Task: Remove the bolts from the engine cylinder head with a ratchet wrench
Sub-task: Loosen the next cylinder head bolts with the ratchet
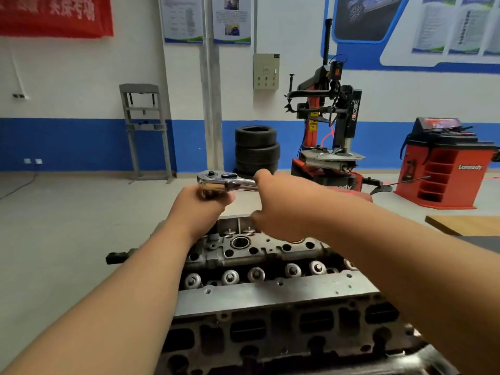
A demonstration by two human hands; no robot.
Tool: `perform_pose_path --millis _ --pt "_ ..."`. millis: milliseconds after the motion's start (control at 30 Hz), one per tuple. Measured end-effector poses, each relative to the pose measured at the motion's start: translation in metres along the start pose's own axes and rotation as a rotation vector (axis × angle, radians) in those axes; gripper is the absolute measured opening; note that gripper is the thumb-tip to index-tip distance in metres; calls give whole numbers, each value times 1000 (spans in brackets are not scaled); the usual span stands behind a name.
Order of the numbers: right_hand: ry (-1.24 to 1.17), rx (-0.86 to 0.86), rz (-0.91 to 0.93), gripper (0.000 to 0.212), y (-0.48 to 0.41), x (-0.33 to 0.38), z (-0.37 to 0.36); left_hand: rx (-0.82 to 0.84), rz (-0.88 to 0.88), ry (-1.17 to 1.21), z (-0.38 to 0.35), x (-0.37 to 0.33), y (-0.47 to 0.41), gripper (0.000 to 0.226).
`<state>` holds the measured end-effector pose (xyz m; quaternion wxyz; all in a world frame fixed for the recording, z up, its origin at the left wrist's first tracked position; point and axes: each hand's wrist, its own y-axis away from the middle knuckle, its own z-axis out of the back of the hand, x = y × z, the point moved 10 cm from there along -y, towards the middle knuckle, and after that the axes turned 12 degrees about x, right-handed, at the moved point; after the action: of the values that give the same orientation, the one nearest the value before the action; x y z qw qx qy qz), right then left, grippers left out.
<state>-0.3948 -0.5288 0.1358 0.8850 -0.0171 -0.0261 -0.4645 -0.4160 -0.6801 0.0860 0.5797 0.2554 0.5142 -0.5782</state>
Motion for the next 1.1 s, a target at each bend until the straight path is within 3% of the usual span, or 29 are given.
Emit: perform_pose_path --millis 100,167,233,367,533,633,800,900,967,1100 --pt "-67 -7 -21 59 -42 -20 -2 -12 -30 17 2 -2 -8 8" --pt "-76 28 -14 62 -76 -15 -1 14 56 13 0 7 -12 36" --pt "-16 50 8 56 -104 1 3 62 140 -36 -4 14 -15 45" --pt "58 45 26 41 -122 21 4 192 167 -36 -17 15 -19 23" --pt "-73 17 -92 59 -86 0 -2 110 157 -97 -13 7 -11 21" --pt "43 -81 -182 60 -30 -8 1 93 155 -108 -12 8 -5 24" --pt "172 -118 8 77 40 30 -19 -11 99 -104 -9 -2 -5 26" --pt "109 -97 12 62 28 21 -5 59 152 -157 -14 2 -5 25" --pt "45 -82 -21 50 5 -4 3 96 178 -48 -13 10 -6 19" --pt "-72 -2 -28 49 -60 -20 2 137 160 39 -15 17 -12 29"
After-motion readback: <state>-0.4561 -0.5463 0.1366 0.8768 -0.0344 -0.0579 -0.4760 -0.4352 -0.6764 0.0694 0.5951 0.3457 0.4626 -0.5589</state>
